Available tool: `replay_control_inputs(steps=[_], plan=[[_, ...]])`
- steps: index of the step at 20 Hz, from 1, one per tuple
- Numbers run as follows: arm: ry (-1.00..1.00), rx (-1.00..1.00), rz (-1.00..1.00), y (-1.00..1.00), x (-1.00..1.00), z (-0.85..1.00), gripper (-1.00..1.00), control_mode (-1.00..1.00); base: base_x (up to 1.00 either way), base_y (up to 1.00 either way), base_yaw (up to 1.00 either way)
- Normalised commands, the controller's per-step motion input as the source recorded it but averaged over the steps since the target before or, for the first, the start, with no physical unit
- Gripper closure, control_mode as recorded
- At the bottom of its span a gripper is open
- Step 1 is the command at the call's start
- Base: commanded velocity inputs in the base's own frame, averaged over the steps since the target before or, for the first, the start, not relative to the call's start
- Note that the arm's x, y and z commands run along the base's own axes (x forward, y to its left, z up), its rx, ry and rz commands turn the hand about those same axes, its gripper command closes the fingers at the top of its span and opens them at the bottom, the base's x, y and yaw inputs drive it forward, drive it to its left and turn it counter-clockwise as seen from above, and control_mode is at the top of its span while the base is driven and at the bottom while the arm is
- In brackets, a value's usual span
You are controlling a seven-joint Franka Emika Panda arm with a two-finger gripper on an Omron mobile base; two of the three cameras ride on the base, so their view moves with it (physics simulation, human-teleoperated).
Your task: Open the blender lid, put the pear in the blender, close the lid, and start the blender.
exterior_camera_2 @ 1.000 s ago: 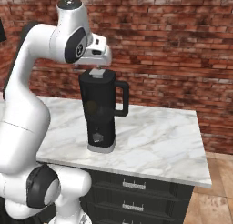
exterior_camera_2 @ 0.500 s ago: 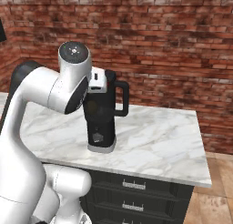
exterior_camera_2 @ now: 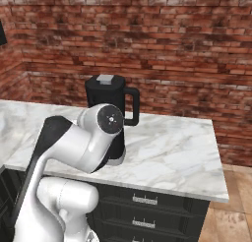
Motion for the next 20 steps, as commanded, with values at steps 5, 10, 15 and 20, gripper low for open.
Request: replay_control_inputs(steps=[5,10,15,20], plan=[[-0.15,0.04,0.36,0.0,0.0,-0.51,-1.0,-1.0,0.0,0.0,0.0],[-0.16,0.0,0.27,0.0,0.0,-0.38,-1.0,-1.0,0.0,0.0,0.0],[-0.17,0.03,0.12,0.0,0.0,-0.39,-1.0,-1.0,0.0,0.0,0.0],[-0.1,0.04,0.0,0.0,0.0,-0.47,-1.0,-1.0,0.0,0.0,0.0]])
